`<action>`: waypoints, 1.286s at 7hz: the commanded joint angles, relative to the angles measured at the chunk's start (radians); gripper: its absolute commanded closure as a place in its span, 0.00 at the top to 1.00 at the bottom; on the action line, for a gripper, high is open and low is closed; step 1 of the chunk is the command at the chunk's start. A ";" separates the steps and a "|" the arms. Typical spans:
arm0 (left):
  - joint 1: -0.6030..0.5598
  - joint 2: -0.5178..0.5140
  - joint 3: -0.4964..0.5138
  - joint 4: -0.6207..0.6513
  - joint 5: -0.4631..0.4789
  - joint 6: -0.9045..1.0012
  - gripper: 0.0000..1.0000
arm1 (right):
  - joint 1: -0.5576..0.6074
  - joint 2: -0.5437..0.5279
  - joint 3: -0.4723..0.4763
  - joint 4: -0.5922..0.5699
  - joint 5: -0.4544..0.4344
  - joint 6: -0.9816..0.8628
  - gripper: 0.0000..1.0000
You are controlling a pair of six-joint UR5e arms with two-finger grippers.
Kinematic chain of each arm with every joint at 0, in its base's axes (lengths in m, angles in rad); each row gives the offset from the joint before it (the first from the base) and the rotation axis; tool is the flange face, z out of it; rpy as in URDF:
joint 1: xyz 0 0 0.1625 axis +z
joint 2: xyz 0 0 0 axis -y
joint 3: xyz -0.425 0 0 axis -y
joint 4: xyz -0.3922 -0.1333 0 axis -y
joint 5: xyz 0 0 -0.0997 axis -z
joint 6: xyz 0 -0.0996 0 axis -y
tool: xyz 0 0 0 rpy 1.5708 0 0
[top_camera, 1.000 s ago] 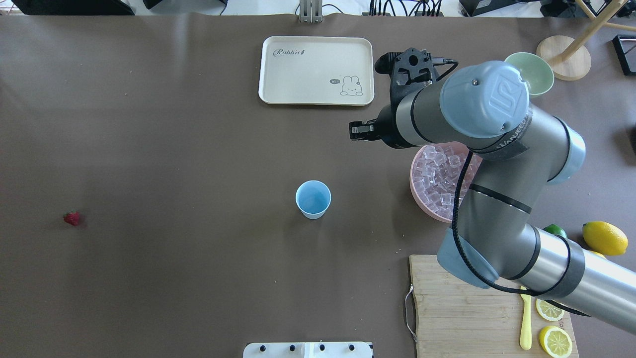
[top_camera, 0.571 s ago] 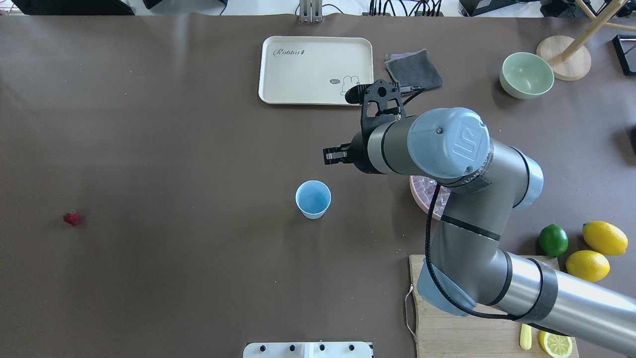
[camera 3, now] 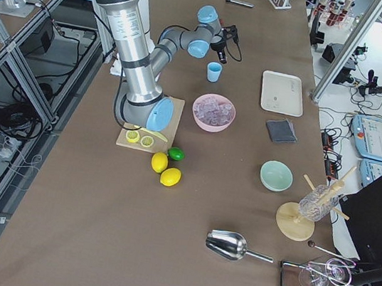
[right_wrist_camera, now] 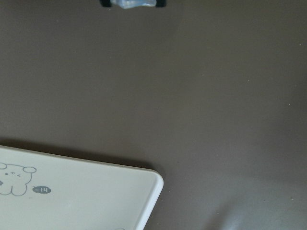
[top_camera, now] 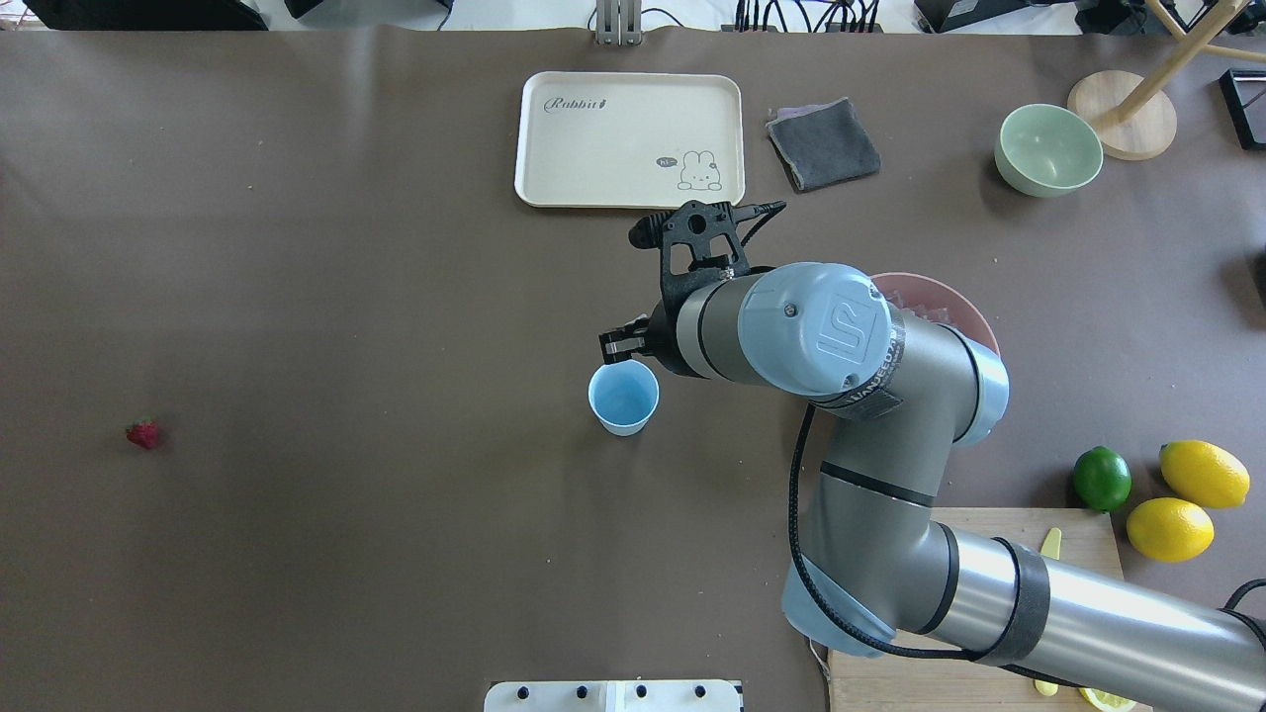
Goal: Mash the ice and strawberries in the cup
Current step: 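Lift the ice cube and carry it over the light-blue cup, then lower the right gripper into the cup and release the ice cube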
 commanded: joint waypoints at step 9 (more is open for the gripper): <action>-0.002 0.047 -0.017 -0.015 0.002 0.001 0.98 | -0.070 0.007 -0.056 0.052 -0.053 -0.098 1.00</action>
